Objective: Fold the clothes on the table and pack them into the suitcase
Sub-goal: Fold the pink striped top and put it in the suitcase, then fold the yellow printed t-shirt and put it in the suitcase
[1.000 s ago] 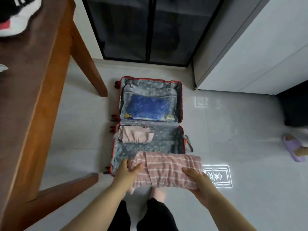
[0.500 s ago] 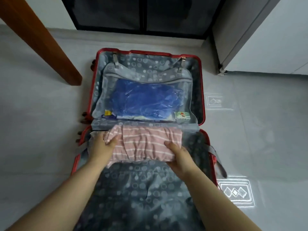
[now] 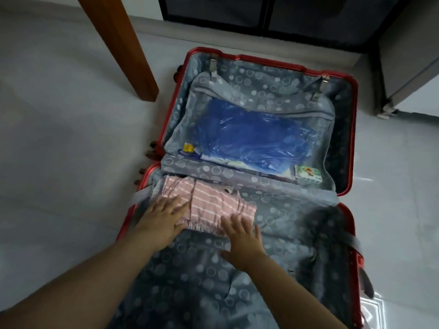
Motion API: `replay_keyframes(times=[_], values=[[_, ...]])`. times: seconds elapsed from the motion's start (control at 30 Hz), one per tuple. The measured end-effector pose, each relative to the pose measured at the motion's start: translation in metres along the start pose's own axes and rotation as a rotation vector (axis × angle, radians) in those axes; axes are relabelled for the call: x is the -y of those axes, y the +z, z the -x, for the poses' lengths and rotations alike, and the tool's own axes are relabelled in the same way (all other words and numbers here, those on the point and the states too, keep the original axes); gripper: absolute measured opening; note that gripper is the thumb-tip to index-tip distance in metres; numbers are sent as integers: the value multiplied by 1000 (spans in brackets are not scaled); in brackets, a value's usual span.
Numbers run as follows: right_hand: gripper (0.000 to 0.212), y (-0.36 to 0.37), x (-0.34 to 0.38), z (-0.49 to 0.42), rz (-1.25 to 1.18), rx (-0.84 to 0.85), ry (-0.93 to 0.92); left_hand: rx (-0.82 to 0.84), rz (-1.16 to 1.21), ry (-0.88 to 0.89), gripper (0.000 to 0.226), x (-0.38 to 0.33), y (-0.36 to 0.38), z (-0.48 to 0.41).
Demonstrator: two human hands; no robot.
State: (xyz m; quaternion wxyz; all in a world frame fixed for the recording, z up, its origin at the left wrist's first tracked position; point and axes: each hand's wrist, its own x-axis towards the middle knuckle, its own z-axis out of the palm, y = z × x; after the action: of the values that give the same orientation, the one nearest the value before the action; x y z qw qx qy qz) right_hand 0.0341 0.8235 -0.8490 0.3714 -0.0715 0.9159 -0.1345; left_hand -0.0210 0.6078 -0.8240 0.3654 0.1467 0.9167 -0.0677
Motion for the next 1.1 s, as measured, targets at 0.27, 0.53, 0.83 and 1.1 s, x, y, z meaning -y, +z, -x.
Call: replay_keyframes(times=[0.27,0.53,0.83,1.1], values=[[78,-77,25,89,-119,12,172,-76,243,-35,57,-42,-59,91],[72,-254,147,292,-55,-13,104,-137,295,-73,77,-34,-228,322],[69,-387,253,461,36,-184,-59,-433,486,-134,70,-26,-359,529],[60,-414,421,473,-71,-336,-264,-706,571,-265,93,115,-345,646]])
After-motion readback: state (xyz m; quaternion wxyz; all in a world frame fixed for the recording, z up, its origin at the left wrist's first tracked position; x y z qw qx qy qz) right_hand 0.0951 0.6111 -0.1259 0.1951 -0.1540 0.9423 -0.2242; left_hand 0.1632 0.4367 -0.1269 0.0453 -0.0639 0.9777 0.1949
